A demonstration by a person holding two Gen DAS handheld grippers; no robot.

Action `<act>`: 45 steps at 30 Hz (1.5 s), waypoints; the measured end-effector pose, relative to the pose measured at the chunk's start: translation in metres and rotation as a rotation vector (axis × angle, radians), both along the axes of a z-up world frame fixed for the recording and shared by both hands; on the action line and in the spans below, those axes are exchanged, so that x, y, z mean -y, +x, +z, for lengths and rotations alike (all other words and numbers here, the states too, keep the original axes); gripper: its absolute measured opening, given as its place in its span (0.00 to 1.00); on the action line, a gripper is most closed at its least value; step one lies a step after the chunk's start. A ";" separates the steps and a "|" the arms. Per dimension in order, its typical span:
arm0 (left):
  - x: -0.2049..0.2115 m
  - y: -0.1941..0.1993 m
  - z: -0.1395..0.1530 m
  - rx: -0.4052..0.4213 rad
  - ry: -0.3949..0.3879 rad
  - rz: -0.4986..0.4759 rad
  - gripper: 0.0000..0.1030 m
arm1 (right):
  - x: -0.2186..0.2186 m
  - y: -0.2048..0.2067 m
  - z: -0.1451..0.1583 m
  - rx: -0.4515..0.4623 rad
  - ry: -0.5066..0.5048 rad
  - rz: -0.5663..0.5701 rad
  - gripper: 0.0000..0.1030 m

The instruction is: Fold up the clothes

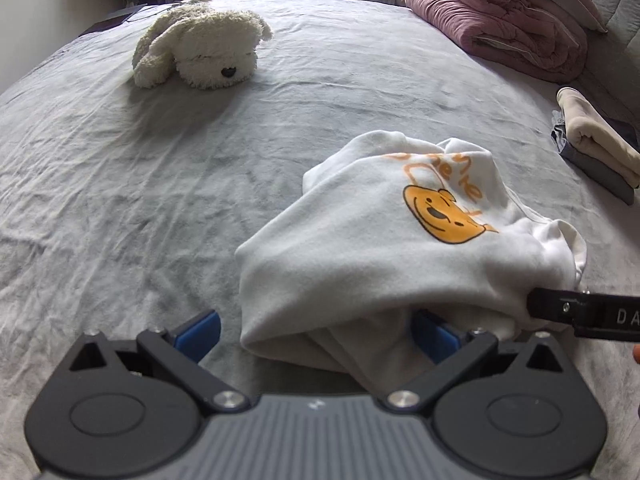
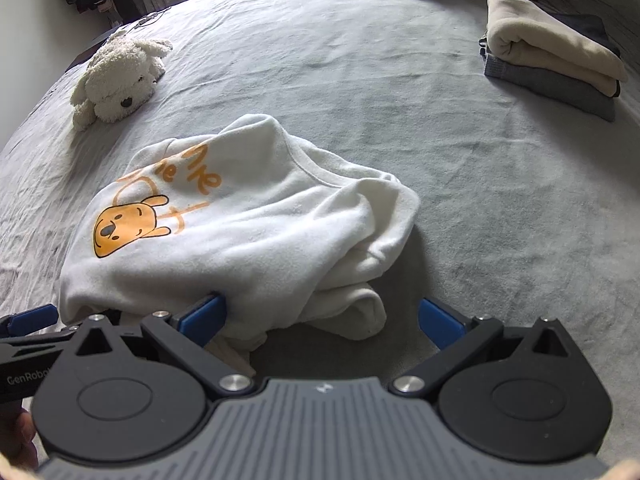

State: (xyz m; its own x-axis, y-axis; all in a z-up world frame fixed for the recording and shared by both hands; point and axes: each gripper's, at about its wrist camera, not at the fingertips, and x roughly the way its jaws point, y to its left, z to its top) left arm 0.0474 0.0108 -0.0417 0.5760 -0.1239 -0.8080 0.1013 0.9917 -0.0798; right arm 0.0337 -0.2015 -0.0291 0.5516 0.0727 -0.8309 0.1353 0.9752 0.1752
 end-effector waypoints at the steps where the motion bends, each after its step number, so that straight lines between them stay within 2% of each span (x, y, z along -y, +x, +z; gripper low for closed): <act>1: -0.001 0.002 -0.004 -0.006 -0.020 -0.007 1.00 | 0.002 0.001 -0.003 -0.002 0.012 0.003 1.00; 7: -0.008 0.009 -0.021 -0.039 -0.130 -0.026 1.00 | 0.014 0.008 -0.020 0.001 0.102 0.017 1.00; 12: -0.005 0.008 -0.024 -0.029 -0.116 -0.057 1.00 | 0.013 0.002 -0.024 0.053 0.095 0.018 1.00; 20: -0.009 0.008 -0.021 -0.042 -0.148 -0.022 1.00 | 0.014 -0.006 -0.027 0.124 0.090 0.019 1.00; 25: -0.015 0.009 -0.015 -0.043 -0.173 -0.030 1.00 | 0.017 -0.006 -0.024 0.108 0.110 0.033 1.00; 34: -0.020 0.008 0.000 0.022 -0.191 -0.052 0.86 | 0.024 -0.011 -0.014 0.036 0.194 0.017 1.00; 37: -0.023 0.004 0.003 0.043 -0.201 -0.051 0.73 | 0.027 -0.019 -0.008 0.043 0.253 0.002 1.00; 42: -0.023 -0.008 0.010 0.092 -0.216 -0.052 0.36 | 0.028 -0.027 0.000 0.055 0.331 -0.005 1.00; 45: -0.023 -0.016 0.017 0.116 -0.239 -0.062 0.19 | 0.026 -0.028 0.005 0.067 0.341 -0.003 1.00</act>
State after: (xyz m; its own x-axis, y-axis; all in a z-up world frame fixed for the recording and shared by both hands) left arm 0.0319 0.0338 -0.0250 0.6481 -0.3412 -0.6808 0.1830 0.9376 -0.2957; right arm 0.0059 -0.2279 -0.0246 0.6050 0.3382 -0.7208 0.1147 0.8588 0.4992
